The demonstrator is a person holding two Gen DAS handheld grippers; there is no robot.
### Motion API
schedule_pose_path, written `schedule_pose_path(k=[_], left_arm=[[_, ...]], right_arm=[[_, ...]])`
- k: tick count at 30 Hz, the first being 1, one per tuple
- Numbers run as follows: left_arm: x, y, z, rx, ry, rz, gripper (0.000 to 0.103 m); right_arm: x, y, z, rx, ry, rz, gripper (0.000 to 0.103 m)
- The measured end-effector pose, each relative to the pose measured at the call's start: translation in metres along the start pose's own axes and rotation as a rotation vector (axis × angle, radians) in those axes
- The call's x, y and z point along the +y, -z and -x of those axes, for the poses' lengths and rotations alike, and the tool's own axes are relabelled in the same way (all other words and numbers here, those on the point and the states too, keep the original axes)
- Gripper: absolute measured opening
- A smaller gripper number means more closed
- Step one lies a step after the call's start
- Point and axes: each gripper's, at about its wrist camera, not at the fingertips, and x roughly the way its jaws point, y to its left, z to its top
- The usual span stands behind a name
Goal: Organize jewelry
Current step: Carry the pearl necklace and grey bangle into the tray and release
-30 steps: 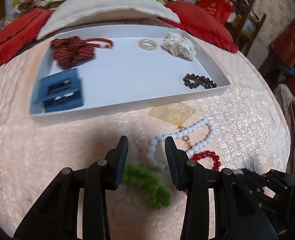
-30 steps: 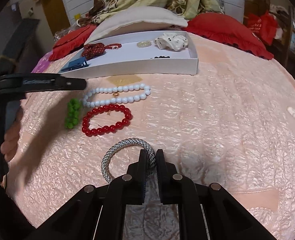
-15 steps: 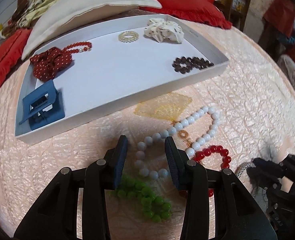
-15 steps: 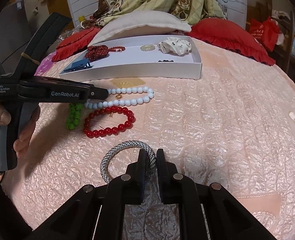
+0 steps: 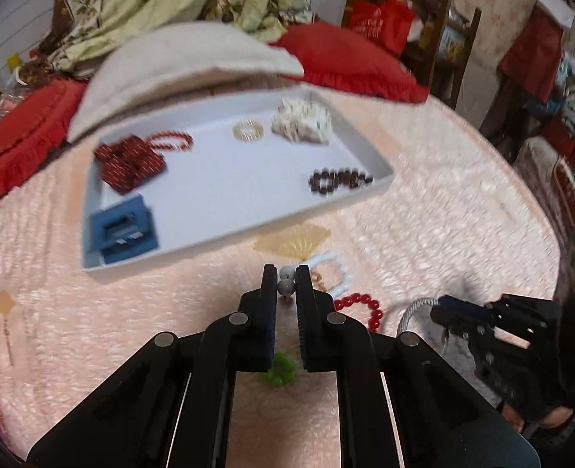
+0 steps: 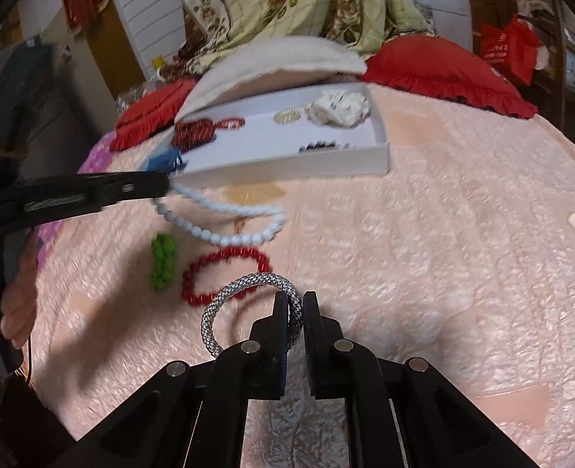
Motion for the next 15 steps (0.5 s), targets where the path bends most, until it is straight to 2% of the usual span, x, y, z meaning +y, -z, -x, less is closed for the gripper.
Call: schedule_pose_path(k=[4, 8, 15], left_arm=[[0.008, -0.014, 0.023, -0.035, -0.007, 0.021, 0.008], [0.021, -0.031, 0.040, -0.065, -0.053, 0.028, 0.008], [0.034, -0.067, 0.055, -0.127, -0.100, 0.040, 0.008]], right_arm=[[-0.003, -0.017, 0.012, -0.033, 0.005, -0.002, 0.007], [-0.004, -0.039, 0.018, -0.063, 0.009, 0.013, 0.007], [0.000, -0.089, 0.008, -0.097, -0.003, 0.020, 0.007]])
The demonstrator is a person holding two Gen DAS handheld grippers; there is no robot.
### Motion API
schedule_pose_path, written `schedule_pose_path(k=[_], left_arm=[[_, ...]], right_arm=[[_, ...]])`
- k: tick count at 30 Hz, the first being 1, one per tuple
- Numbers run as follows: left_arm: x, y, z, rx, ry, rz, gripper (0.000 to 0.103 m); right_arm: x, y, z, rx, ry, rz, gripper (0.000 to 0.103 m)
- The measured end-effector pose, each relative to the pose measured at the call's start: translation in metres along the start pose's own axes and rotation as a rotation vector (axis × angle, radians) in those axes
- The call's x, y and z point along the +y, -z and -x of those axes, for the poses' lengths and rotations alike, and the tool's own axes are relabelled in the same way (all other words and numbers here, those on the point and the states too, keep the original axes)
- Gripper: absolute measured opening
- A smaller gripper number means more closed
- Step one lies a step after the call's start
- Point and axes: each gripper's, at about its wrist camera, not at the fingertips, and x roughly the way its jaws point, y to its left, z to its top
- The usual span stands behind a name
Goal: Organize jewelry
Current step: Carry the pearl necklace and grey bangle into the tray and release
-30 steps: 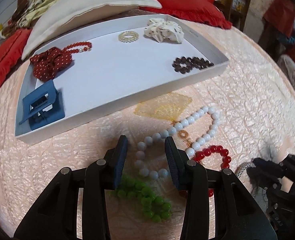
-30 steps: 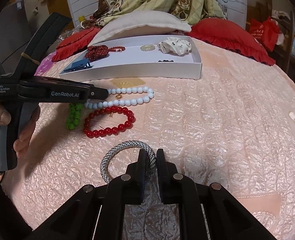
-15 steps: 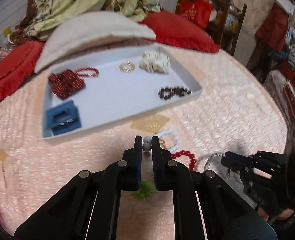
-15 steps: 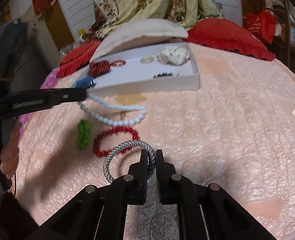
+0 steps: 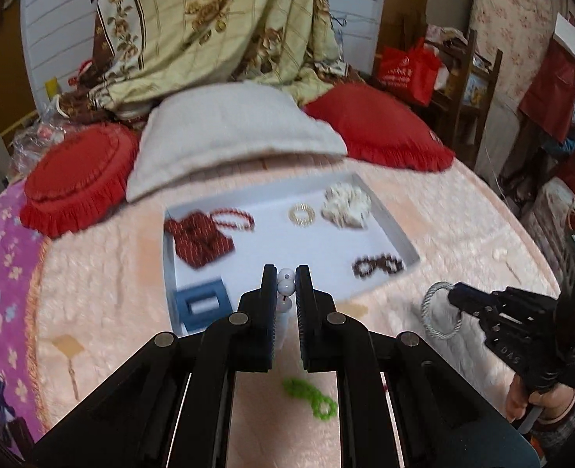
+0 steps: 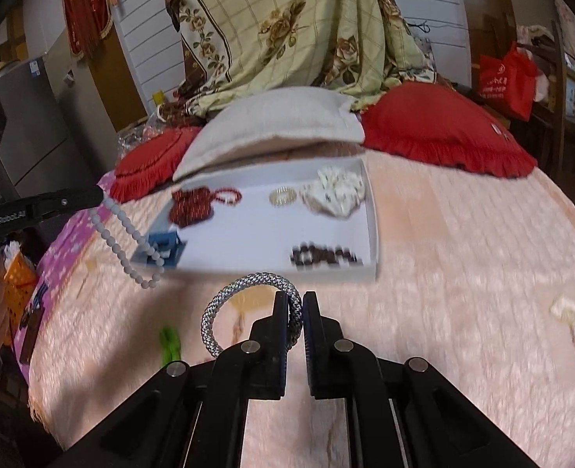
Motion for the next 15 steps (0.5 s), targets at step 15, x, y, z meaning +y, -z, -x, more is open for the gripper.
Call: schedule_pose_path(k=[15], left_arm=[[0.033, 0.015, -0.122, 0.185, -0.062, 0.172, 0.008]], right_arm=[[0.013, -0.036, -0.122, 0.180, -0.009, -0.043, 0.007]])
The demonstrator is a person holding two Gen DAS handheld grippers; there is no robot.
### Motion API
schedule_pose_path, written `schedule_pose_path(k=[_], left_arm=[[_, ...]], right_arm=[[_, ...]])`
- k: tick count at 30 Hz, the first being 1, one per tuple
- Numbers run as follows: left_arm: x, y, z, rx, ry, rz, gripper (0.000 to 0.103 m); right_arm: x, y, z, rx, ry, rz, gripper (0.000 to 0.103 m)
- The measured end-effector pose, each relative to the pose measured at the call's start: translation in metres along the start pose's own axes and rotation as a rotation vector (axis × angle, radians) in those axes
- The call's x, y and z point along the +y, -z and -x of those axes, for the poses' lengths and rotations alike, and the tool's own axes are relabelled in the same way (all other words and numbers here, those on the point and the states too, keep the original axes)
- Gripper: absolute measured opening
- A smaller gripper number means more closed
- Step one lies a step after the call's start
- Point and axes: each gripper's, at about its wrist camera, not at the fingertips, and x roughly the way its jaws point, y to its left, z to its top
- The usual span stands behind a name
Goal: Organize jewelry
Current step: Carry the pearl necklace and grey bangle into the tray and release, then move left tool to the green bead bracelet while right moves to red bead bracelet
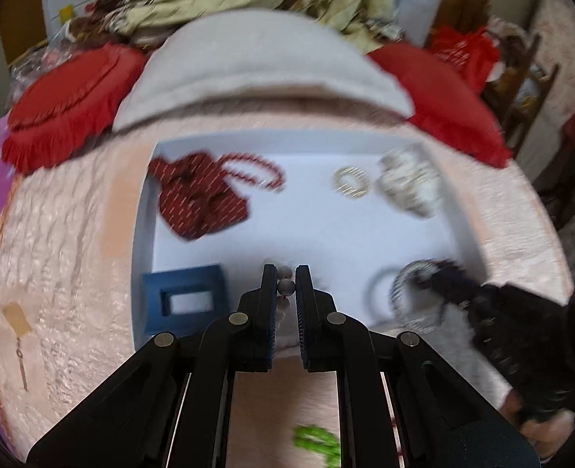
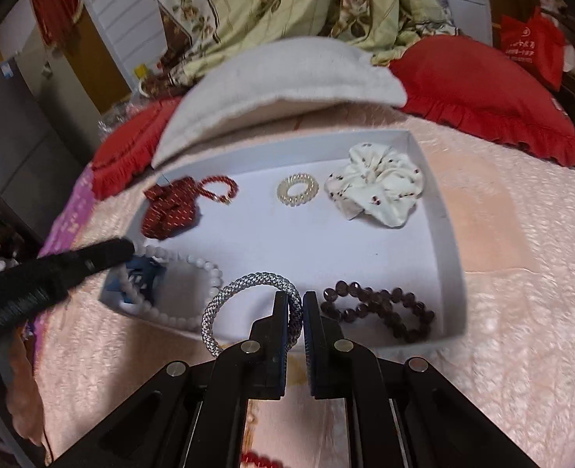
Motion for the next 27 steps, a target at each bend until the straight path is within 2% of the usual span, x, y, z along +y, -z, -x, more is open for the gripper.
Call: schedule_pose_path(k=[6, 9, 11, 12, 15, 16, 21, 25, 27], left_arm=[[0.013, 0.005, -0.016, 0.016, -0.034, 0.027, 0.008], [0.018, 0.006, -0.016, 0.018, 0.002, 0.048, 0.015], [0.020, 0.007, -0.010, 0.008, 0.044, 0.068, 0.025], [0.022, 0.008, -0.005, -0.005, 0.063, 0.077, 0.027], [0.023, 0.012, 0.014, -0.042, 0.082, 0.081, 0.031], [0.023, 0.013, 0.021, -0.052, 0.079, 0.079, 0.031], [0.022, 0.038, 0.075, -0.138, 0.024, 0.045, 0.031], [0.025, 0.082, 0.108, -0.214, -0.060, 0.032, 0.049], [0.032, 0.107, 0.109, -0.226, -0.076, 0.048, 0.049]], right_arm=[[0.007, -0.005, -0.028, 0.050, 0.030, 0.020, 0.007], [0.005, -0.006, -0.034, 0.059, 0.041, 0.013, 0.007], [0.002, -0.007, -0.035, 0.072, 0.030, -0.007, 0.007], [0.001, -0.007, -0.035, 0.076, 0.022, -0.015, 0.009], [-0.001, -0.007, -0.022, 0.048, 0.010, -0.037, 0.027], [-0.001, -0.007, -0.014, 0.031, 0.009, -0.040, 0.029], [0.002, 0.012, 0.032, -0.019, -0.027, -0.021, 0.029], [0.009, 0.052, 0.059, -0.006, -0.082, 0.026, 0.031], [0.017, 0.073, 0.057, 0.029, -0.091, 0.060, 0.031]])
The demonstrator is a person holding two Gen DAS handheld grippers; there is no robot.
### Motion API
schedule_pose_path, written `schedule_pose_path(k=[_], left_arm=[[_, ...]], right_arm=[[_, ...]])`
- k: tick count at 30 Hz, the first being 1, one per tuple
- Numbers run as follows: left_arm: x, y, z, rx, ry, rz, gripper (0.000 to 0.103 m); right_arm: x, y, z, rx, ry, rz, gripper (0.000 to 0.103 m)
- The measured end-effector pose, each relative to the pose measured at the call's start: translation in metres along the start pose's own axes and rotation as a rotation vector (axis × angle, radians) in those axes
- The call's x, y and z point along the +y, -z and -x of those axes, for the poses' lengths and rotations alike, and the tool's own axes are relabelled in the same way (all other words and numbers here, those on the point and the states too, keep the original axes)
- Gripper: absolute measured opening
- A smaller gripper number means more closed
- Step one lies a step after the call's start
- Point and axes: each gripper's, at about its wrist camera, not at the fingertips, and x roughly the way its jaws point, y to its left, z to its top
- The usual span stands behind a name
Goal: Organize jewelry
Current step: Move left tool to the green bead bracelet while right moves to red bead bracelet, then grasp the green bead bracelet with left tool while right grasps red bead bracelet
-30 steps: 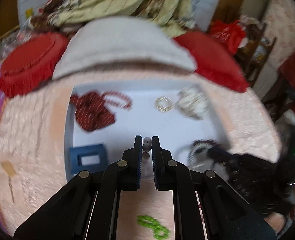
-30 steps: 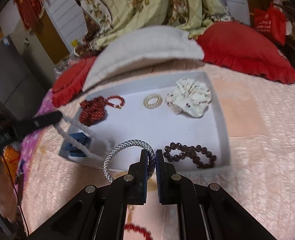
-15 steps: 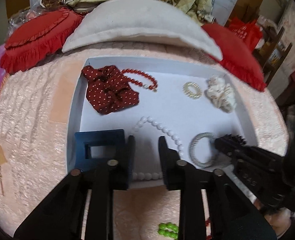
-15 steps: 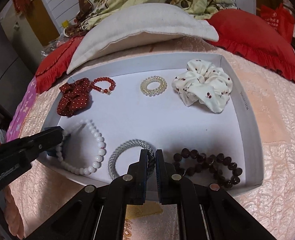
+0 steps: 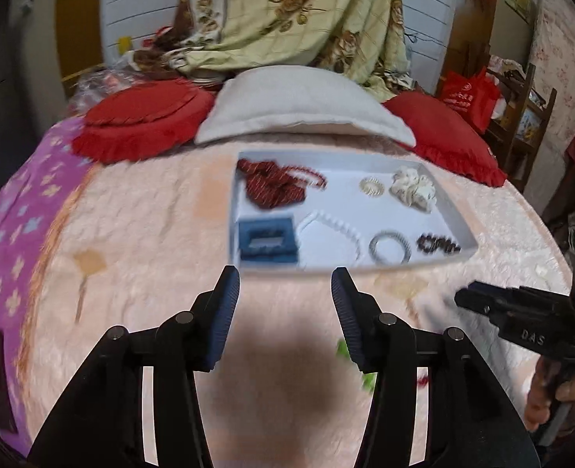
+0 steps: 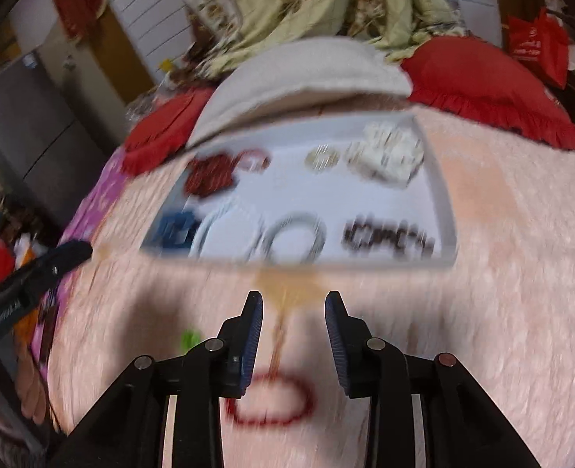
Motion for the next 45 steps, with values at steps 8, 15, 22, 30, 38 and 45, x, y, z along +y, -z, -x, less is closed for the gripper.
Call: schedule_pose_path(k=[8, 15, 22, 30, 38, 45], left_arm=[[0.032, 0.052, -0.028, 0.073, -0.039, 0.077, 0.049], [0.051, 0.057, -0.029, 0.028, -0.105, 0.070, 0.049], [0.067, 0.053, -0.023, 0.003, -0.142, 0.105, 0.049], [0.077, 0.056, -0.029, 0.087, -0.001, 0.177, 0.049], [0.042, 0.070, -0.043, 0.199, 0.156, 0.070, 0.049], [0.027, 0.080, -0.047, 0.217, 0.161, -0.035, 0.048]], right_arm=[[0.053, 0.029, -0.027, 0.073, -0.011, 0.140, 0.031], [0.082, 0.025, -0.058, 0.132, 0.020, 0.194, 0.027], [0.120, 0.034, -0.070, 0.208, -0.173, 0.185, 0.027], [0.083, 0.030, -0.019, 0.078, -0.070, 0.134, 0.027], [0.018, 0.042, -0.016, 0.074, 0.139, 0.075, 0.027], [0.021, 0.048, -0.016, 0.013, 0.196, 0.112, 0.028]])
